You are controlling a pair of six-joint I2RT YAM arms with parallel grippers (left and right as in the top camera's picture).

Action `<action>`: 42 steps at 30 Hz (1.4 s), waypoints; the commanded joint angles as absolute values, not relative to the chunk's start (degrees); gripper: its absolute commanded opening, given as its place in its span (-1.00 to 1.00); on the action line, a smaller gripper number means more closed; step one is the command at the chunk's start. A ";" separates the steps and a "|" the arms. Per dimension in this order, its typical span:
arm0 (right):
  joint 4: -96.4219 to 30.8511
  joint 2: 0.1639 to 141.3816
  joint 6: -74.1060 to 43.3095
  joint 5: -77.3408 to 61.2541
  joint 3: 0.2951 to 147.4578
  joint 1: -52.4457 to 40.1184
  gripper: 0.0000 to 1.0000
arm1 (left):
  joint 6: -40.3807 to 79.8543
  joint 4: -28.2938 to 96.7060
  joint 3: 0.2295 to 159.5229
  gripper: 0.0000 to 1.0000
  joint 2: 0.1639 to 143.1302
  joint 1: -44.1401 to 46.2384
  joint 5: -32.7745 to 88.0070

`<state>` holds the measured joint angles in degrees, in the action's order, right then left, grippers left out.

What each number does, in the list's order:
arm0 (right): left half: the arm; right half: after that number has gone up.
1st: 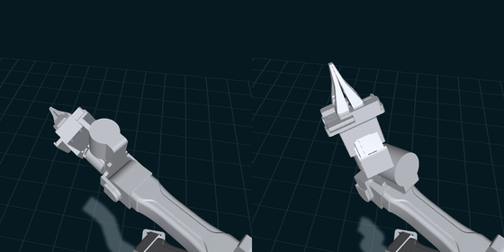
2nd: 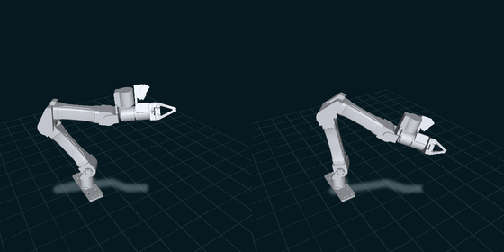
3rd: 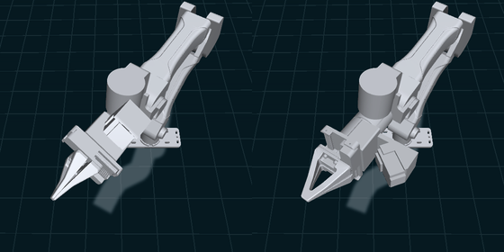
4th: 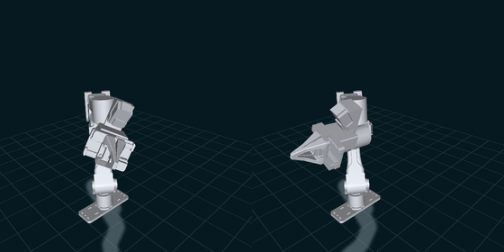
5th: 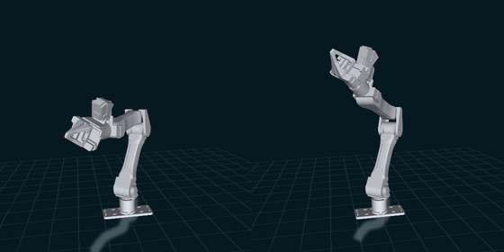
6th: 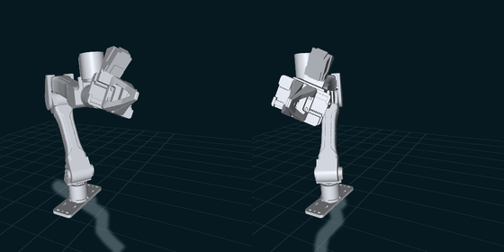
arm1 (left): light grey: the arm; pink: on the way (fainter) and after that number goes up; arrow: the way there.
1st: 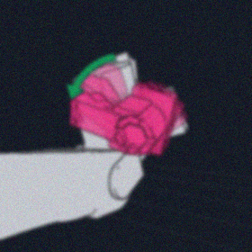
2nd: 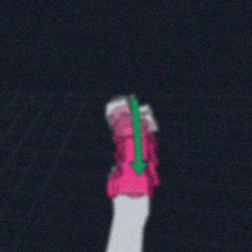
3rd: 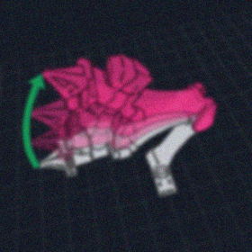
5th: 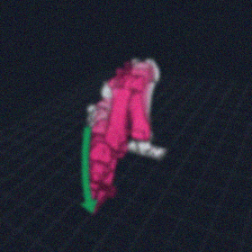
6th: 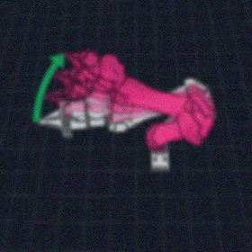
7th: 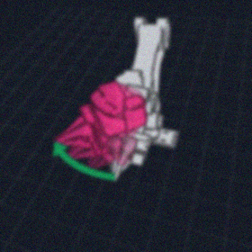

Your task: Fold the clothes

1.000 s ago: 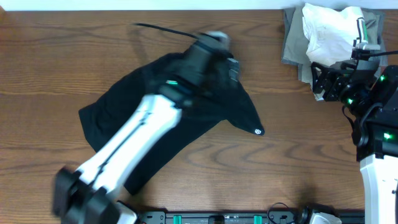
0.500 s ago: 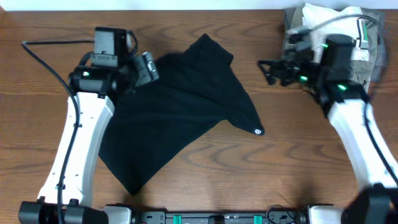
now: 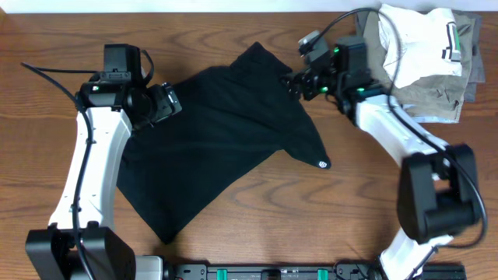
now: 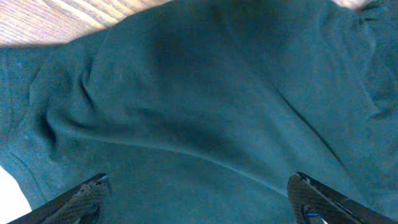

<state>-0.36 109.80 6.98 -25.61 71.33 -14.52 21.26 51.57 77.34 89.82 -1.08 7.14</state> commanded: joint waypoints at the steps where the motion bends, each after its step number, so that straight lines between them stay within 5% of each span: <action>1: 0.49 113.21 7.75 -24.01 72.34 -15.84 0.65 | 19.73 51.33 77.03 0.82 90.76 -1.21 6.85; 15: 6.92 123.76 4.29 -29.17 72.34 -16.32 0.28 | 19.51 50.46 77.03 0.82 92.71 -1.21 6.83; 25: 6.26 121.05 -1.58 -28.88 72.86 -12.95 -0.95 | 19.53 50.48 77.03 0.83 93.51 -1.21 6.87; 37: -3.60 110.67 -1.15 -28.73 73.23 -1.83 -0.97 | 19.11 50.15 77.03 0.83 95.83 -1.21 6.87; 42: -4.99 108.88 0.08 -27.86 73.25 -1.34 -0.67 | 17.43 50.02 77.03 0.82 96.44 -1.21 6.83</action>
